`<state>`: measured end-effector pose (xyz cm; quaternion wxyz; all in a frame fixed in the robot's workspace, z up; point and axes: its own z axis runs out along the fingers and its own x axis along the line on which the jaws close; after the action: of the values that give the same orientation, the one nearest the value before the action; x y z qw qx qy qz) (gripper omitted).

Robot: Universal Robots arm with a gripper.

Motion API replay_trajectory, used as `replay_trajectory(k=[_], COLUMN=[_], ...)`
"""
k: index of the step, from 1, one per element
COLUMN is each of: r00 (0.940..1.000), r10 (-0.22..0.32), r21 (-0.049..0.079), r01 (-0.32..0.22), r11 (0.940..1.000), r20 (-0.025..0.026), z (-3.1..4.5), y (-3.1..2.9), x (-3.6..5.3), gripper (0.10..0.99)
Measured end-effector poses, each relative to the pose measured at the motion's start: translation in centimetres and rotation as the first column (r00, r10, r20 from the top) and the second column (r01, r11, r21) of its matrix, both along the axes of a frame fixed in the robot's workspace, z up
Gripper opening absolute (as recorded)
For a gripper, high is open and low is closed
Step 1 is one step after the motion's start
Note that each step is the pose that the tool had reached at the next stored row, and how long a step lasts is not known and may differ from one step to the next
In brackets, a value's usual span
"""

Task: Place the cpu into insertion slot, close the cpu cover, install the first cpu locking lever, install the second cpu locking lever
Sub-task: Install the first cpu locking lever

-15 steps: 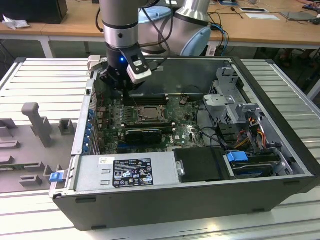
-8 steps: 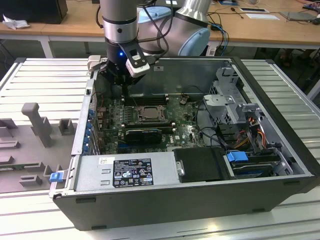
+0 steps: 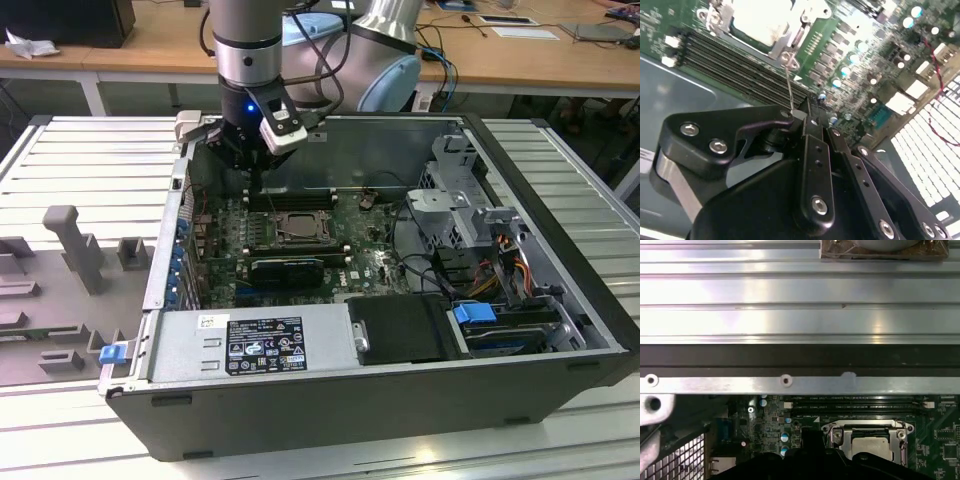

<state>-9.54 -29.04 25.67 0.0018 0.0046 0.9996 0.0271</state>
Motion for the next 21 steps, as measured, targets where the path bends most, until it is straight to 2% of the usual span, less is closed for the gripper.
replay_trajectory(k=[8,11,14,21], r00=[1.0,1.0,1.0,1.0], r10=[0.0,0.0,0.0,0.0], r21=[0.0,0.0,0.0,0.0], r01=[0.0,0.0,0.0,0.0], r11=[1.0,1.0,1.0,1.0], r20=[-0.0002,-0.0002,-0.0002,-0.0001], z=[-0.01,-0.01,-0.01,-0.02], y=[0.0,0.0,0.0,0.0], x=[1.87,3.33,4.08,4.76], gripper=[0.106,0.106,0.106,0.106])
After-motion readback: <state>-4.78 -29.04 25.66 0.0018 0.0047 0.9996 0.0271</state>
